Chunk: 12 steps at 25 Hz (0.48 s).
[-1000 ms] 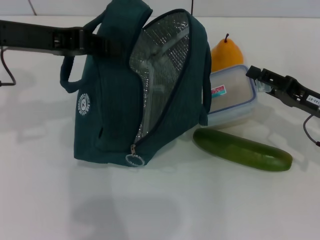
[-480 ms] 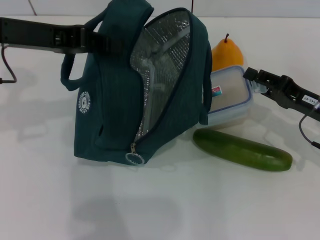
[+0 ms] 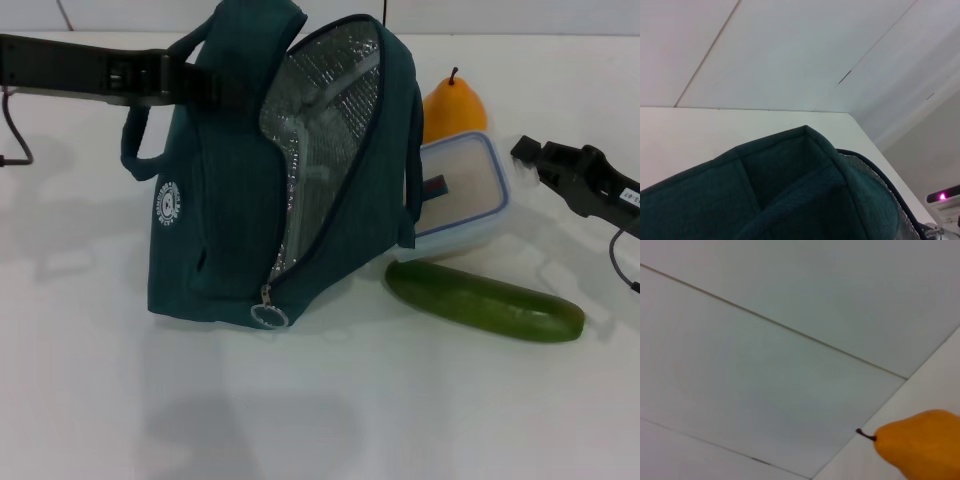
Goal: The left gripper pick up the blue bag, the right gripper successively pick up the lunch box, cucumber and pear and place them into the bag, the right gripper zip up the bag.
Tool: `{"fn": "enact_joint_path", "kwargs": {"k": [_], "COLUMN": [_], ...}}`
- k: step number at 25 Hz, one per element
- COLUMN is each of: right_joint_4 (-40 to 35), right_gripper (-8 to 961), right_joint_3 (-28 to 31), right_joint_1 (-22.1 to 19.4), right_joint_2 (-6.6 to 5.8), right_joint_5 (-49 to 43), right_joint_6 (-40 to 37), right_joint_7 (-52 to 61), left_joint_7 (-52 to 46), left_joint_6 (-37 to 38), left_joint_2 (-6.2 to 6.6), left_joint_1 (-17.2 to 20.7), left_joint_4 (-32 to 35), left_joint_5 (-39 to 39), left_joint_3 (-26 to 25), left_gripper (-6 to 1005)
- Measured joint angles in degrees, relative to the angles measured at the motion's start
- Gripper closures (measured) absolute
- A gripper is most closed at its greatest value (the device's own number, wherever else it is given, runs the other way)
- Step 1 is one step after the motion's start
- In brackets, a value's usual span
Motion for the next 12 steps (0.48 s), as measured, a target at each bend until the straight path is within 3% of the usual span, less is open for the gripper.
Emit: {"fn": "enact_joint_path", "kwargs": {"k": [4, 12], "right_joint_4": [0.09, 0.18], "right_gripper": [858, 883], "right_joint_3": [-0.46, -0.12], "right_joint_1": [0.83, 0.85], "right_joint_2": [0.02, 0.09], "right_joint_5": [0.05, 0.48], "right_joint_6": [-0.65, -1.36], "right_joint_7": [0.15, 0.27], "left_joint_7": [0.07, 0.25], "left_joint_6": [0.03, 0.08], "left_joint_2": [0.14, 0.14], "left_joint_1": [0.00, 0.26], "left_joint_4": [0.00, -0.05], "left_joint_5": [0.00, 0.09], "left_joint_3": [0.00, 0.00], "left_gripper": [932, 932]}}
